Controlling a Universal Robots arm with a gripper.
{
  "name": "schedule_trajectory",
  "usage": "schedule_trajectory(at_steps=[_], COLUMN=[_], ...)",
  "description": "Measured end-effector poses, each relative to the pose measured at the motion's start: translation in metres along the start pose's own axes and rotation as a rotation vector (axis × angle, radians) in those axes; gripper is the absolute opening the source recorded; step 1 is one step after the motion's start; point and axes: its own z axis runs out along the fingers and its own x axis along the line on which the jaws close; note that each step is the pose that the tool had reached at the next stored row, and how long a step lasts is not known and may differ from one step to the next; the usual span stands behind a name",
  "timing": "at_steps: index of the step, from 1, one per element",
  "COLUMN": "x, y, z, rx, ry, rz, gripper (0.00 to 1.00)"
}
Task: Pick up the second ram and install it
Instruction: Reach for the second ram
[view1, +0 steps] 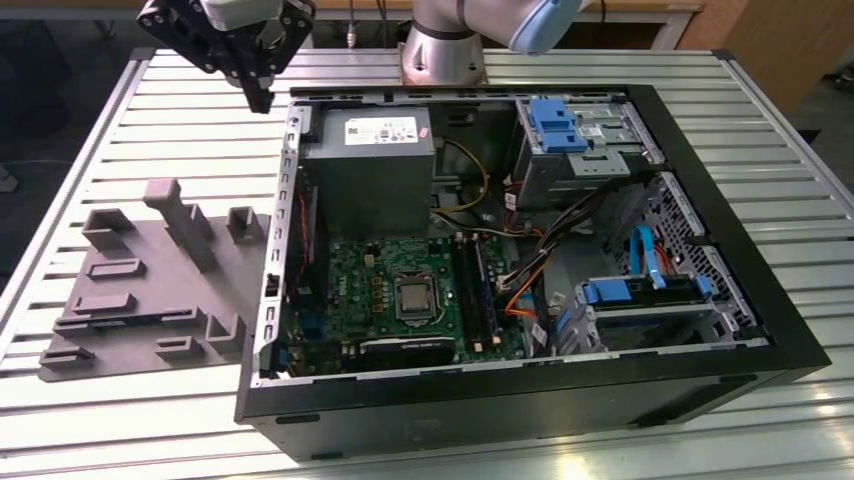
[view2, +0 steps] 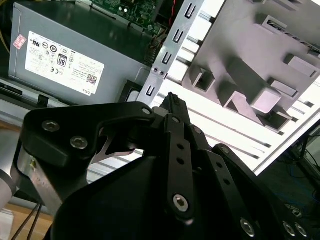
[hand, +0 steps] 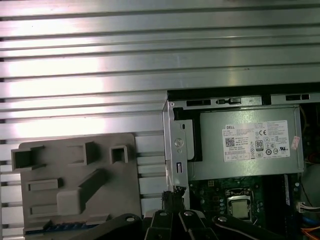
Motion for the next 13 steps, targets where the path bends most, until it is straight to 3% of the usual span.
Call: schedule_trajectory(at_steps=[13], x=[0.0082], y=[-0.0007], z=[-0.0002], rx=[0.0000], ry=[0.0000], rz=[0.000], gripper=[0.11])
